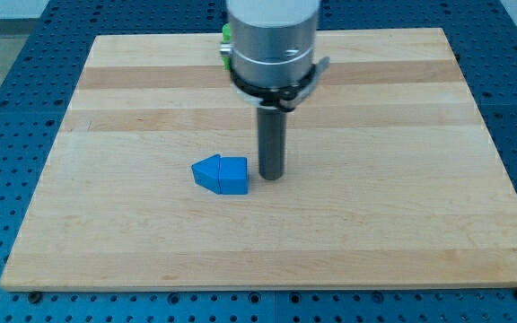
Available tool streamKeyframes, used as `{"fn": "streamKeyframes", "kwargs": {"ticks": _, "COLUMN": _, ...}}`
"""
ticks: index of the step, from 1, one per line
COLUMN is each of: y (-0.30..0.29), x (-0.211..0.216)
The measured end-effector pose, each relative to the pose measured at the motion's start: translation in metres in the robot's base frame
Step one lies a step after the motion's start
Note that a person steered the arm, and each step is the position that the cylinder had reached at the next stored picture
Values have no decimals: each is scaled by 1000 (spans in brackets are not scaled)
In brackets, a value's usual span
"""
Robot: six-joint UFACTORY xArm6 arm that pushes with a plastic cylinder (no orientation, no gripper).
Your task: Place the blue blocks at the bottom left of the board
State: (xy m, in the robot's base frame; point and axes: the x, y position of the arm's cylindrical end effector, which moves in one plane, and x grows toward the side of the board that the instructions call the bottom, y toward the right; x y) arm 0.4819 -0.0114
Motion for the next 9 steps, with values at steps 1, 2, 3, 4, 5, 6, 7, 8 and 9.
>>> {"fn": "streamKeyframes", "kwargs": {"ticks": 1, "y": -28, "x": 0}}
{"fn": "streamKeyframes", "kwargs": {"ticks": 2, "y": -46, "x": 4}}
{"fn": "streamKeyframes", "kwargs": {"ticks": 3, "y": -61, "x": 15}}
{"fn": "streamKeyframes", "kwargs": {"ticks": 4, "y": -81, "x": 23}}
{"fn": "streamKeyframes", "kwargs": {"ticks": 5, "y": -105, "x": 24}}
{"fn": "streamKeyframes", "kwargs": {"ticks": 6, "y": -120, "x": 11}}
{"fn": "streamKeyframes", "kwargs": {"ticks": 7, "y": -134, "x": -1}}
{"fn": "streamKeyframes", "kwargs": {"ticks": 8, "y": -138, "x": -18}}
{"fn": "streamKeyframes", "kwargs": {"ticks": 9, "y": -148, "x": -34}}
